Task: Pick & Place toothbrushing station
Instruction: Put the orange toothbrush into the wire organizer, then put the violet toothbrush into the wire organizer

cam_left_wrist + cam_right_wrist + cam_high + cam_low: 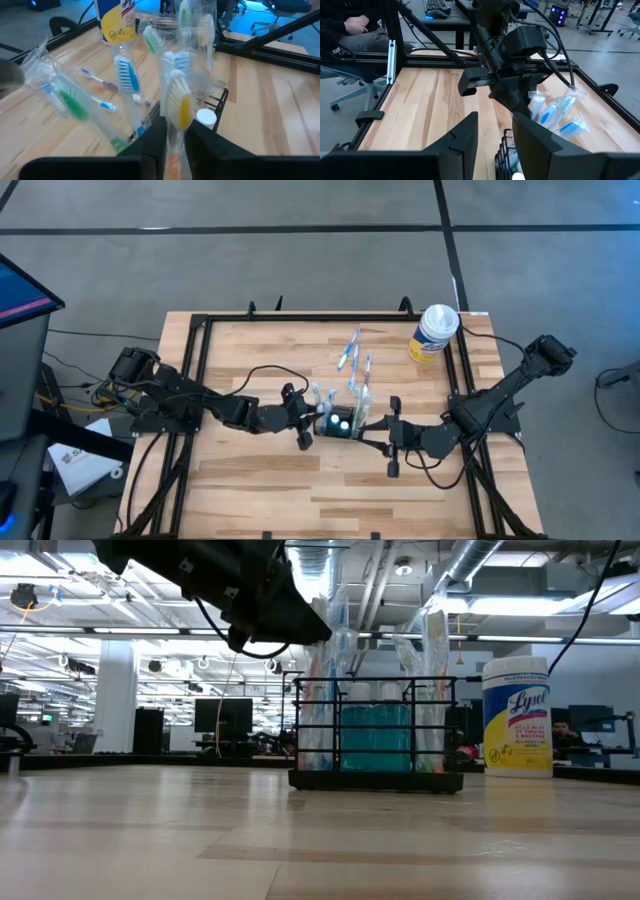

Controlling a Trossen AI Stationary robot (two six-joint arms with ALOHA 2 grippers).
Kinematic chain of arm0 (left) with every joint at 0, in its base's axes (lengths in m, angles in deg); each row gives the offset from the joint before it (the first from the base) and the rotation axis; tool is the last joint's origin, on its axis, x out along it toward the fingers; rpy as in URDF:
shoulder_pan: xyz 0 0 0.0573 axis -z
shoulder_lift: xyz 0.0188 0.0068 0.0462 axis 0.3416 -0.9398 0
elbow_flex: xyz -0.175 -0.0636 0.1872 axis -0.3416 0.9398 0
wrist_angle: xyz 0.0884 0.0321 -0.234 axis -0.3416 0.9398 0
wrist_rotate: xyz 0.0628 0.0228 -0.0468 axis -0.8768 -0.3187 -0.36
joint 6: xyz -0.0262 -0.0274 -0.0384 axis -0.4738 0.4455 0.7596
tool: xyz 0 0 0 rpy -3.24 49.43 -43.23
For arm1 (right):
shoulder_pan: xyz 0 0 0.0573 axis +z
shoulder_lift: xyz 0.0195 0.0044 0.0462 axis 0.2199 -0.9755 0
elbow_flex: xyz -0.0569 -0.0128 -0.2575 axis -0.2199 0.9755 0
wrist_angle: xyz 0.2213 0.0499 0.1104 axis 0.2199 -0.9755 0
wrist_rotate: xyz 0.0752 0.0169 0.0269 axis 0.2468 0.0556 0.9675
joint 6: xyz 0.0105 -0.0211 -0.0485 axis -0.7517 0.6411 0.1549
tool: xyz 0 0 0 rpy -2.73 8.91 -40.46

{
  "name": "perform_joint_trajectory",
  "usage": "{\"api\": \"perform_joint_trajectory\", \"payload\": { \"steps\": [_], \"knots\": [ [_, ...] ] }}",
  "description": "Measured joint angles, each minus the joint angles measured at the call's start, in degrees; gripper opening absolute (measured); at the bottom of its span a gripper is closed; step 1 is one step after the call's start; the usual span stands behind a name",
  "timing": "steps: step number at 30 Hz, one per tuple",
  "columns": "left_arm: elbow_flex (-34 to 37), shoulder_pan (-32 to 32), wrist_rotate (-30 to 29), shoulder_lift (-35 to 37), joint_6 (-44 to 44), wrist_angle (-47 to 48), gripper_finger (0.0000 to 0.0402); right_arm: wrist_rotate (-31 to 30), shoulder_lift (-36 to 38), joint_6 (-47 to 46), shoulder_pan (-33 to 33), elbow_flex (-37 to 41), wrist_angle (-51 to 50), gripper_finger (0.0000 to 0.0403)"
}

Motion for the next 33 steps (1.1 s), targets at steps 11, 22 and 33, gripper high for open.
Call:
{"api": "perform_joint_trajectory", "payload": {
  "steps": [11, 22, 33],
  "knots": [
    [0.0, 0.0, 0.0, 0.0, 0.0, -0.1, 0.0116, 0.0, 0.0, 0.0, 0.0, 0.1, -1.2, 0.0111],
    [0.0, 0.4, 0.1, 4.5, -2.2, -0.1, 0.0156, 0.0, 0.0, -1.0, 0.0, 0.1, -1.6, 0.0111],
    [-0.1, 0.4, 1.3, 7.0, -3.0, 0.1, 0.0152, 0.0, 0.0, -1.5, -3.0, 0.2, -5.8, 0.0111]
  ]
}}
